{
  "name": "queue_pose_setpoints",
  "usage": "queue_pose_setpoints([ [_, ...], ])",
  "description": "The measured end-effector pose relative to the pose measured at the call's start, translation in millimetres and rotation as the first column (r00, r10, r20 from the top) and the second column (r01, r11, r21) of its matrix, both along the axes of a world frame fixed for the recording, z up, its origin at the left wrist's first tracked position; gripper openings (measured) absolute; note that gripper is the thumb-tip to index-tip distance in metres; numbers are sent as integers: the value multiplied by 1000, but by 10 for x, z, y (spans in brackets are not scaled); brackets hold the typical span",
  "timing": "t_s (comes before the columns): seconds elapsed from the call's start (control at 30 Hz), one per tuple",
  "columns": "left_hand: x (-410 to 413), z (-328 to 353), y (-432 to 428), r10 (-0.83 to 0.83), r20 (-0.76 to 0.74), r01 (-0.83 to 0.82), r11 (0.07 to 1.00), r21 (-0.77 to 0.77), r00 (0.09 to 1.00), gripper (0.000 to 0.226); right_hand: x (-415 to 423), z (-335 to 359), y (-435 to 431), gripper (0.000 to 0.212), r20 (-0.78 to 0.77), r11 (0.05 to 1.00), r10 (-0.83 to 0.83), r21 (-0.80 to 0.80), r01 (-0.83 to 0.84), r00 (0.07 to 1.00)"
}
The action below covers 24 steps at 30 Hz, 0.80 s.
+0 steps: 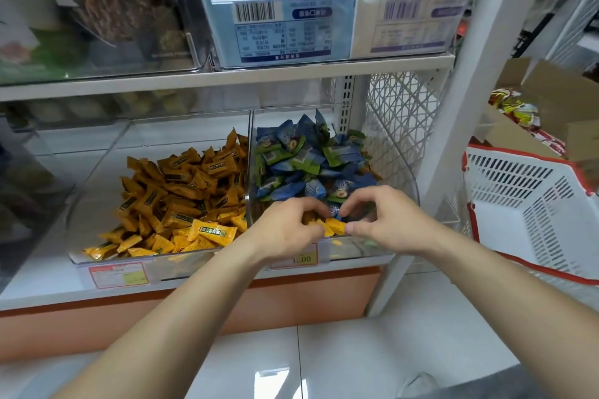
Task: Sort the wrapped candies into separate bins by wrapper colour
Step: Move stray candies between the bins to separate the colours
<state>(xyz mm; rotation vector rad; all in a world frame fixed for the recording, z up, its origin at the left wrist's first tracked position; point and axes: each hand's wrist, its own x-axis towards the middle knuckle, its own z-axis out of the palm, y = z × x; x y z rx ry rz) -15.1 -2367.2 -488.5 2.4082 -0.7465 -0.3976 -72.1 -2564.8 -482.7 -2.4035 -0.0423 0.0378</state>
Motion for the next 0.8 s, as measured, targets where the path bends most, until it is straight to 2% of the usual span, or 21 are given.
queue_pose_setpoints([
  [0.1, -21, -7, 16, 8, 50, -5, 999, -41, 999, 21, -25, -8, -16, 22, -15, 999, 20, 31, -19, 1000],
  [0.23, -50, -4, 24, 7, 112, -2, 999, -37, 994, 7, -58, -2, -36, 27, -3, 999, 37, -6, -37, 999],
  [0.33, -30, 41, -5, 38, 77, -38, 999, -8, 996, 9, -58, 29, -48, 19, 26, 999, 23, -32, -22, 999],
  [0.5, 18, 85, -54, 35, 58, -39, 998, 58, 998, 6, -7, 176, -89, 23, 86, 994, -35, -102, 44, 996],
  [0.57, -13, 75, -81, 13, 98, -24, 994, 108, 995, 9, -15, 212, -95, 19, 127, 995, -87, -32, 92, 988],
  [0.63, -56, 62, -95, 8, 172, -24, 995, 96, 985, 9, -43, 219, -75, 18, 167, 987, -159, 64, 150, 973],
  [0.7, -91, 79, -86, 49, 235, -50, 999, 0, 971, 7, -58, 234, -21, 21, 192, 961, -229, 204, 189, 954],
  [0.8, -98, 168, -38, 168, 288, -118, 976, -184, 943, 10, -71, 314, 99, 24, 171, 866, -310, 458, 203, 935],
])
